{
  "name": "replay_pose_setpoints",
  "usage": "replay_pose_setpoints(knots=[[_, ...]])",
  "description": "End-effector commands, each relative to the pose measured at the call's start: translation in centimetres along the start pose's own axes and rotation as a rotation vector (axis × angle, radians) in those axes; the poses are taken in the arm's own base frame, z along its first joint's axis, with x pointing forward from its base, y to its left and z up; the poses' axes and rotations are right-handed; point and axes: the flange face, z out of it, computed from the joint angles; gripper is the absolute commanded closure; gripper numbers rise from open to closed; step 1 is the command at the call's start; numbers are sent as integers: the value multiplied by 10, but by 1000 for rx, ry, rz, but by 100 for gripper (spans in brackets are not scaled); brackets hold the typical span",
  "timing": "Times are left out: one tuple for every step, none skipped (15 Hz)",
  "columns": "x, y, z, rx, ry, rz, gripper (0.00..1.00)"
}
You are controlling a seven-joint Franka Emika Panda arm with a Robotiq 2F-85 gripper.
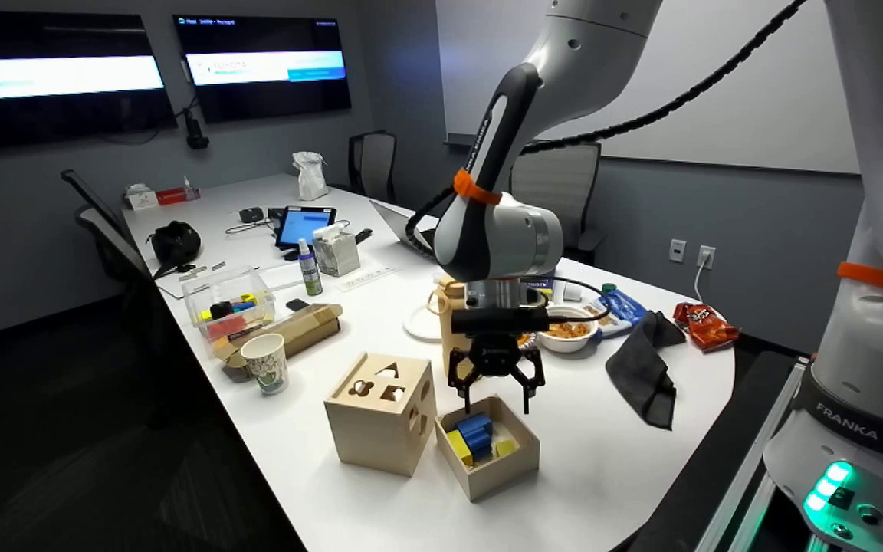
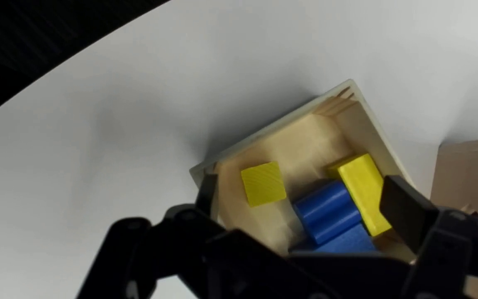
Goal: Put a yellow item in the cube
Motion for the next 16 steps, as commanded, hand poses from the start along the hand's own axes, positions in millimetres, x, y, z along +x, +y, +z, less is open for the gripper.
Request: replay_pose_setpoints(knots=[[6,-8,20,22,-10,-48,0],[7,-8,23,24,-11,-63,0],[8,-7,27,25,-13,-73,0],[10,-7,30,27,-15,-85,0],[12,-7,33,30,-16,-96,0],[13,-7,35,33,-17,-106,0],[16,-6,36,35,-16,-113,0],[17,-6,37,39,-13,-122,0],[19,-7,38,40,-15,-128,0],[21,-7,39,42,-17,-137,0],[22,-7,40,43,-20,-145,0],[24,-9,41,43,-22,-155,0],[24,-9,41,41,-24,-163,0],[23,-10,42,31,-27,-169,0],[22,-10,42,20,-28,-168,0],[20,-12,40,8,-26,-169,0]])
